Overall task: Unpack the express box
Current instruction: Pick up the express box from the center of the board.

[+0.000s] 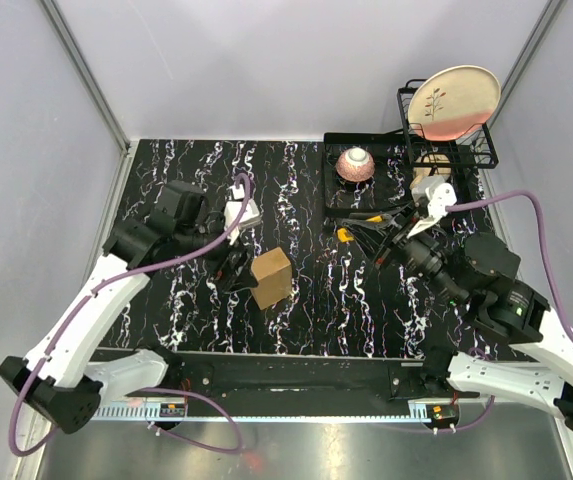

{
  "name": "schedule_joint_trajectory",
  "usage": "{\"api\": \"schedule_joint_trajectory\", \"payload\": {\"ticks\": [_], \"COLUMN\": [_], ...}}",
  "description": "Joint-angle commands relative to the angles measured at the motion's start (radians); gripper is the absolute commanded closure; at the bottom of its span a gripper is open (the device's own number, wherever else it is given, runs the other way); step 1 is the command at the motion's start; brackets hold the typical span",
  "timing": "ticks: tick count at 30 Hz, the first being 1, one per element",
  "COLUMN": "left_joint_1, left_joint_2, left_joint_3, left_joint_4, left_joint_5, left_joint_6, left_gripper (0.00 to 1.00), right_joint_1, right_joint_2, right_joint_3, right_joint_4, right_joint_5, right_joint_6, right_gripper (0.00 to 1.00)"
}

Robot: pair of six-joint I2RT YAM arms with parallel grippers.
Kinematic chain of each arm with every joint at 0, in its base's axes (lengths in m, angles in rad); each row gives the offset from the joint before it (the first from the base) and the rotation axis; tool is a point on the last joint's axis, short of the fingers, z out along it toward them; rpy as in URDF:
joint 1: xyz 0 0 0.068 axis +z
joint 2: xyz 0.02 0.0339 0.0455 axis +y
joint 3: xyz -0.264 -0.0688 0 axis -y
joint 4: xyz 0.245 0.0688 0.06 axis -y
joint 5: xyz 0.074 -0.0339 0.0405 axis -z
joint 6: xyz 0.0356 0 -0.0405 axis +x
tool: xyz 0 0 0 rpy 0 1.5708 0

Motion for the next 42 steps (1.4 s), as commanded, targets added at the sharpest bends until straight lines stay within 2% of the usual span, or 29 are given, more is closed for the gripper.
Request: {"api": "schedule_joint_trajectory", "payload": {"ticks": [1,4,10,22,34,38,39,42], "left_joint_1": [-0.08,-0.187,-0.211,-0.211,-0.209,-0.209,-0.209,-0.206], "left_joint_2": [-0.033,-0.057,-0.054,-0.035,0.017,0.056,0.065,0.088], "left_joint_3": [-0.039,-0.097,-0.183,-0.256,-0.382,-0.364,-0.358,-0.347], "left_joint_4": [0.173,0.229,0.326,0.352,0.469,0.484,0.486,0.509], "left_joint_5": [-0.151,-0.271,-0.407,-0.323,-0.343,-0.319,-0.314,-0.305], "left_joint_6": [-0.082,-0.096,-0.104,-0.057,0.035,0.046,0.048,0.04], "left_gripper": [0.01,0.01,0.01,0.01,0.01,0.18,0.35,0.66], "right_joint_1": [-0.003,-0.003,-0.001,-0.003,-0.003,-0.003,-0.003,-0.003], "right_joint_2": [0.025,0.036,0.037,0.008,0.027,0.02,0.017,0.011], "right_joint_3": [0.021,0.026,0.034,0.034,0.035,0.038,0.038,0.037], "right_joint_4": [0.013,0.013,0.013,-0.002,-0.008,-0.01,-0.008,-0.01], "right_joint_5": [0.006,-0.003,-0.009,-0.001,0.014,0.013,0.013,0.01], "right_joint_6": [-0.008,-0.009,-0.011,-0.008,-0.023,-0.026,-0.026,-0.023], "right_gripper": [1.0,1.0,1.0,1.0,1.0,1.0,1.0,1.0]}}
